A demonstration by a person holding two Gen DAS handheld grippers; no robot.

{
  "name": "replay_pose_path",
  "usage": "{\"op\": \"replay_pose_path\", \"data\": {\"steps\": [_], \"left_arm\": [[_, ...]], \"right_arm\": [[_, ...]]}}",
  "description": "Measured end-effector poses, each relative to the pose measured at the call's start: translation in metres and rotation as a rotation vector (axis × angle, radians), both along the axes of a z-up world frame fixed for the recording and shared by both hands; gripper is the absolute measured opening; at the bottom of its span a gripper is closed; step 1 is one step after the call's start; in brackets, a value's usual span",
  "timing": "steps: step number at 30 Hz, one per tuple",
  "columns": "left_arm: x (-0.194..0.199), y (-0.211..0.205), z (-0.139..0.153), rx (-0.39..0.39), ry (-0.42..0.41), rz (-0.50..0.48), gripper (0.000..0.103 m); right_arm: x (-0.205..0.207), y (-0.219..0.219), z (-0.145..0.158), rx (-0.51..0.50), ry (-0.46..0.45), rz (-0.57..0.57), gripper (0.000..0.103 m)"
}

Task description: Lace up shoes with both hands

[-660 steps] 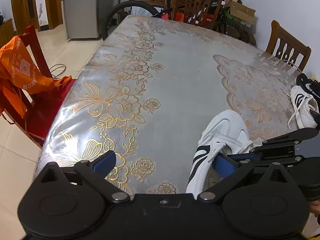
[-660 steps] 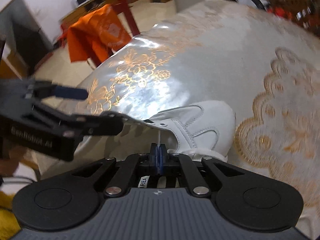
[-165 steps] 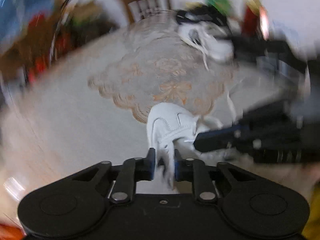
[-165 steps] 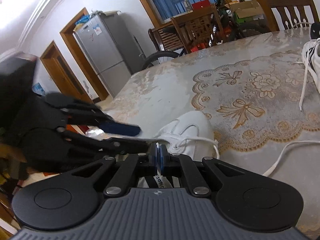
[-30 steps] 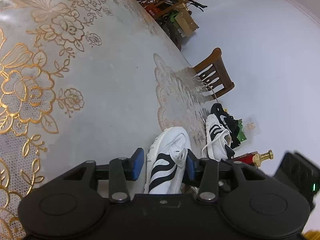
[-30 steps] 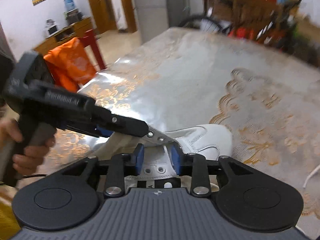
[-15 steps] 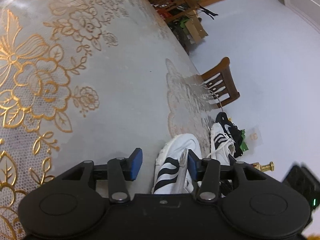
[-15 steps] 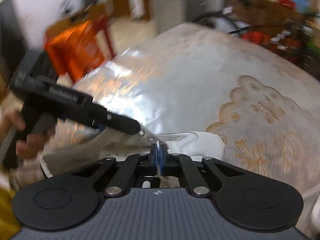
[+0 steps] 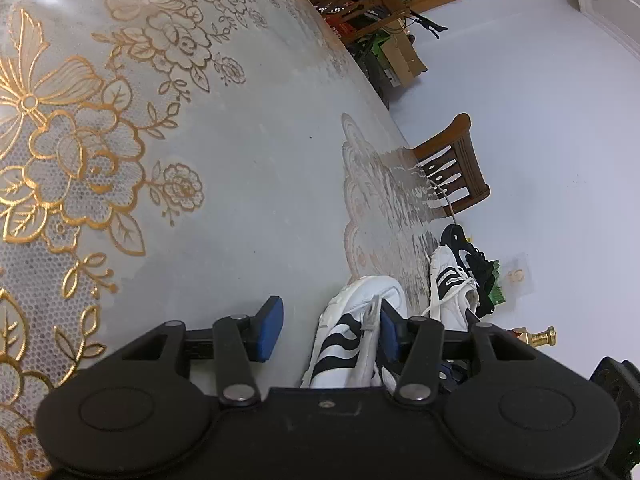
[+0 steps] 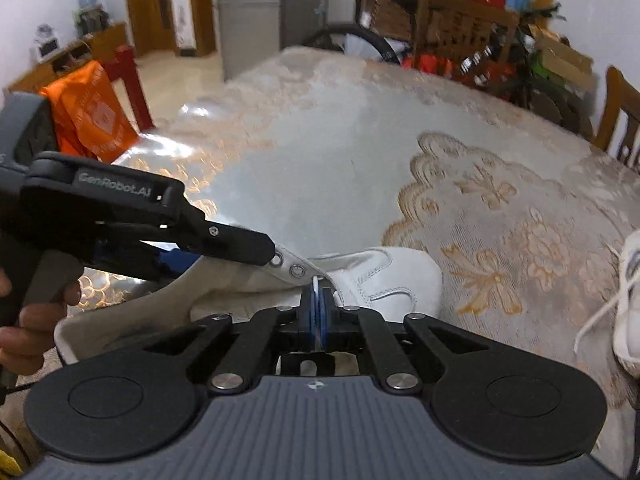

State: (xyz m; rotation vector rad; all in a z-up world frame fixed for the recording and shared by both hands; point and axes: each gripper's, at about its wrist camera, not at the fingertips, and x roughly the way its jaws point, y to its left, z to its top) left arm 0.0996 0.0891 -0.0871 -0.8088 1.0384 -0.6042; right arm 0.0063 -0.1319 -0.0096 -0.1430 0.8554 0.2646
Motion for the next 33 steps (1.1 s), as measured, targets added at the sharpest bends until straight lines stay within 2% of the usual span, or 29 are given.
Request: {"op": "replay_pose_path", "data": {"steps": [6,13,18,24,28,33], "left_arm": [[0.001,0.002,0.000,0.003,0.002,-0.002,0.047],[0.002,-0.001,-0.001,0.000,0.010,-0.009,0.046],[0.002,-0.002,0.000,0.003,0.008,-0.016,0.046],[0.002,-0.004,-0.001,-0.002,0.014,-0.011,0.046],[0.001,-0.006,-0.003,-0.001,0.013,-0.012,0.046],[0.003,-0.004,-0.002,0.000,0.014,-0.014,0.046]], "right_arm": [[-0.003,0.000,-0.007,0.001,-0.047,-0.006,0.001],[0.007,0.009,-0.005,-0.045,0.029,-0.033,0.001],[0.000,0.012,-0.009,-0.061,-0.008,-0.035,0.001],[0.005,0.014,-0.009,-0.058,0.021,-0.074,0.001],[-0.001,0.017,-0.012,-0.081,-0.015,-0.056,0.001],[0.009,0.020,-0.009,-0.101,0.032,-0.056,0.001]]}}
